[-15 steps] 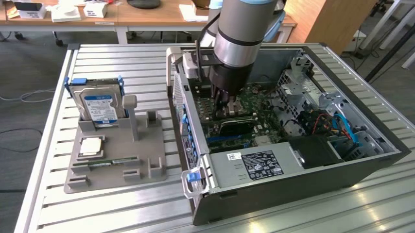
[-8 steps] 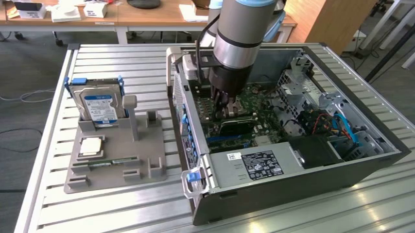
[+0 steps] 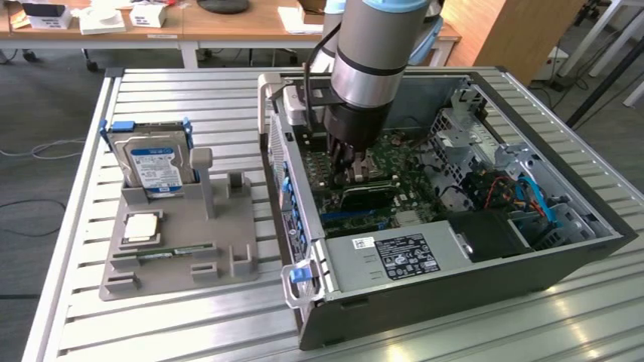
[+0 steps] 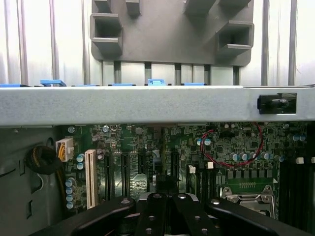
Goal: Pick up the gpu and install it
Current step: 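Press down on the gpu until it lock into place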
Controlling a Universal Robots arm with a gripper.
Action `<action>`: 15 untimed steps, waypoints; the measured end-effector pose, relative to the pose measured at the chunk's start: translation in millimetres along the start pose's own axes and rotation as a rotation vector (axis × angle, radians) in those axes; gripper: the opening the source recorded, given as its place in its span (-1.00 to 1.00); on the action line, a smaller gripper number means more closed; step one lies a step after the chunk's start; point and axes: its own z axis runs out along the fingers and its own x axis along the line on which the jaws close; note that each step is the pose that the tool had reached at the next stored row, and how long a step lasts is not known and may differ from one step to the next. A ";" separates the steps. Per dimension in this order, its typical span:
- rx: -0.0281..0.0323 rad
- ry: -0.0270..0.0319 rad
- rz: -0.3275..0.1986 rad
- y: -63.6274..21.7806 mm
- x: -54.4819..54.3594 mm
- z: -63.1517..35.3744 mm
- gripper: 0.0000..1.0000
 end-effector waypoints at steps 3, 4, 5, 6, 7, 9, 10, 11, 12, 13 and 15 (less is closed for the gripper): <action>0.0001 -0.0002 0.000 0.0 0.0 1.1 -0.79; 0.0000 0.0001 0.000 0.0 0.1 1.1 -0.79; 0.0000 0.0001 0.000 0.0 0.1 1.1 -0.79; -0.0001 0.0001 0.000 0.0 0.1 1.2 -0.79; 0.0000 0.0001 0.000 0.0 0.1 1.2 -0.79; 0.0002 -0.0004 0.000 0.0 0.0 2.2 -0.79; 0.0002 -0.0003 0.000 0.0 0.1 2.9 -0.79; 0.0000 0.0000 0.000 0.0 0.1 3.1 -0.79; -0.0001 0.0001 0.000 0.0 0.2 3.1 -0.79; -0.0001 0.0002 0.000 0.0 0.2 3.1 -0.79; -0.0001 0.0003 0.000 0.0 0.3 5.0 -0.79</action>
